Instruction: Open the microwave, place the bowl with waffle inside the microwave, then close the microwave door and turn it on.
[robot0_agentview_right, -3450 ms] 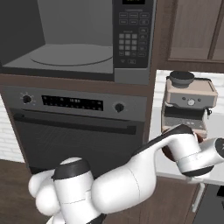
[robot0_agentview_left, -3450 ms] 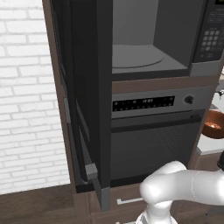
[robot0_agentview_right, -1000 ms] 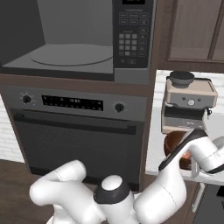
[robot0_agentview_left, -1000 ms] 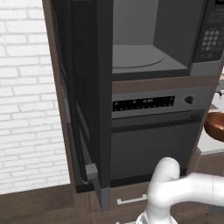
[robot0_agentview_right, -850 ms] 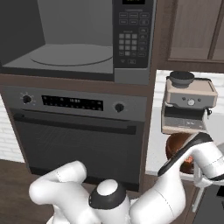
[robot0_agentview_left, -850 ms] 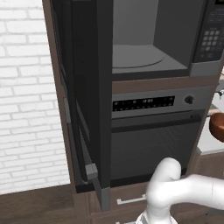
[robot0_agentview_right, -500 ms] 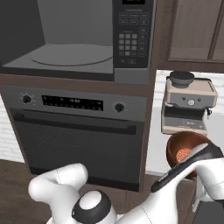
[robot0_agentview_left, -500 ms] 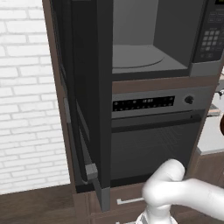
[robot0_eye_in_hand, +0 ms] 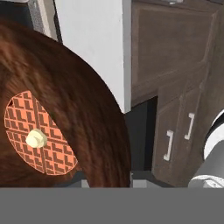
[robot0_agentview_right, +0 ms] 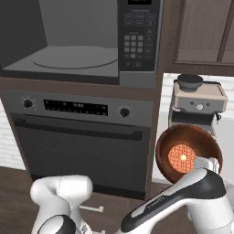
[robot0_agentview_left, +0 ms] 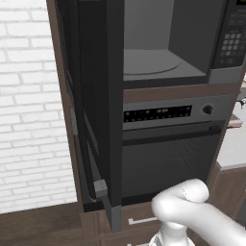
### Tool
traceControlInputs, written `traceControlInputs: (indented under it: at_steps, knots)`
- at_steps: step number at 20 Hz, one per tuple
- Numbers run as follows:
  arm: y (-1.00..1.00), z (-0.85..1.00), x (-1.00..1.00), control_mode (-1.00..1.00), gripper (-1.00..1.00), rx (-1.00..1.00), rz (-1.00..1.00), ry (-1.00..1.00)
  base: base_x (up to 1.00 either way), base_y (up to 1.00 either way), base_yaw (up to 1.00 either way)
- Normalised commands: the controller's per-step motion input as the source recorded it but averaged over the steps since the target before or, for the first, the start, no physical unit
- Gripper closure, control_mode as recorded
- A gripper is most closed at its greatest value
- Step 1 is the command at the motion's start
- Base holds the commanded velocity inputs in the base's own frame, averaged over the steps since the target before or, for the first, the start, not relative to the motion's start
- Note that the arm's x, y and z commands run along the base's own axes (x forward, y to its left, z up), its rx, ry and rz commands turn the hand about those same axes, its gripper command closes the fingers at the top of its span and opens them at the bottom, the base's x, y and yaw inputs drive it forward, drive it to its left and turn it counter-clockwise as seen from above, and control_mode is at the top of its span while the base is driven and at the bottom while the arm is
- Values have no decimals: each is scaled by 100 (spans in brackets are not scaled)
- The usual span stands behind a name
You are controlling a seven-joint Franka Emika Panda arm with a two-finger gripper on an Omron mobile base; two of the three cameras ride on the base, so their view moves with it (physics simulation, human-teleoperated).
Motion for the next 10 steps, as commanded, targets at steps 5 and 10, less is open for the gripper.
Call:
traceControlInputs:
  at_steps: [5, 10]
  knots:
    - [85, 99, -16, -100, 100, 0, 0, -18, 0, 0, 0]
    - [80, 97, -49, -100, 100, -1, 0, -7, 0, 0, 0]
